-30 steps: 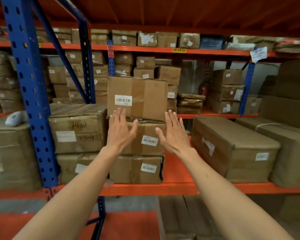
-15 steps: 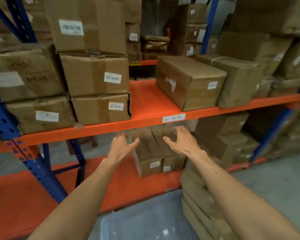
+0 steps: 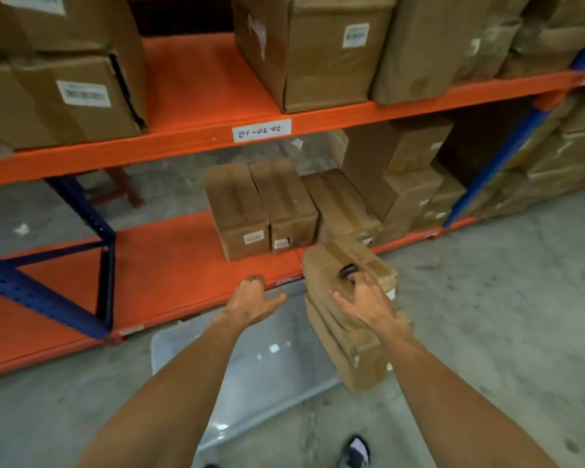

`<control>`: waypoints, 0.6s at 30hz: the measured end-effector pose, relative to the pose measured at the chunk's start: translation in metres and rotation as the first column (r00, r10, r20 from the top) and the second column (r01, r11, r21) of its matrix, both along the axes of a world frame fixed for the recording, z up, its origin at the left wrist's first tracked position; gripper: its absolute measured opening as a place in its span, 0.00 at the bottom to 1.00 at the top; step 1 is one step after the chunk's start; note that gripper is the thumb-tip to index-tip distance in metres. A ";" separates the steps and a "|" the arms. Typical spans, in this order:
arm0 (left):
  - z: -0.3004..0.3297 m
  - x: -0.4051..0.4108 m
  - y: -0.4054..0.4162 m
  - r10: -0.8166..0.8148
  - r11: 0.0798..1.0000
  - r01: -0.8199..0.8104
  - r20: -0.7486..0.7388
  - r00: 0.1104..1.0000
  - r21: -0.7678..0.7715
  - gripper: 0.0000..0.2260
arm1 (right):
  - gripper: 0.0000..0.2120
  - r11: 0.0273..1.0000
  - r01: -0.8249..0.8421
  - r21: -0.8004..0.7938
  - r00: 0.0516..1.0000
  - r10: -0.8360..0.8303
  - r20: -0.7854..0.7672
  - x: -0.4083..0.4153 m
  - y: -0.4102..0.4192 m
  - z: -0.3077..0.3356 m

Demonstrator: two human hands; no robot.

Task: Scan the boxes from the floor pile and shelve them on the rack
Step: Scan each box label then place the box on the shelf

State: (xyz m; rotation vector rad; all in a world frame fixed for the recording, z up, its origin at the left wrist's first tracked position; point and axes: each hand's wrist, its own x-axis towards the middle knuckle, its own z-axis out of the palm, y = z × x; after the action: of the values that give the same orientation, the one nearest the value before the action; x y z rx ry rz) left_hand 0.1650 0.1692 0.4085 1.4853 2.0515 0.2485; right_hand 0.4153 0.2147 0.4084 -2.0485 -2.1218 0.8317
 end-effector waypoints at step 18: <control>-0.237 0.205 0.133 -0.065 0.994 0.066 0.013 0.998 -0.089 0.29 | 0.36 0.992 -0.111 -0.065 0.994 0.111 0.000 0.125 0.152 -0.187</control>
State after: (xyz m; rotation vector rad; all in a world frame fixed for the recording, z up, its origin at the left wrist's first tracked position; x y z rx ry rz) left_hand 0.3704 0.3021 0.1718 1.4904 1.9760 0.1354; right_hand 0.5399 0.3667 0.2213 -1.9781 -2.2575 0.9244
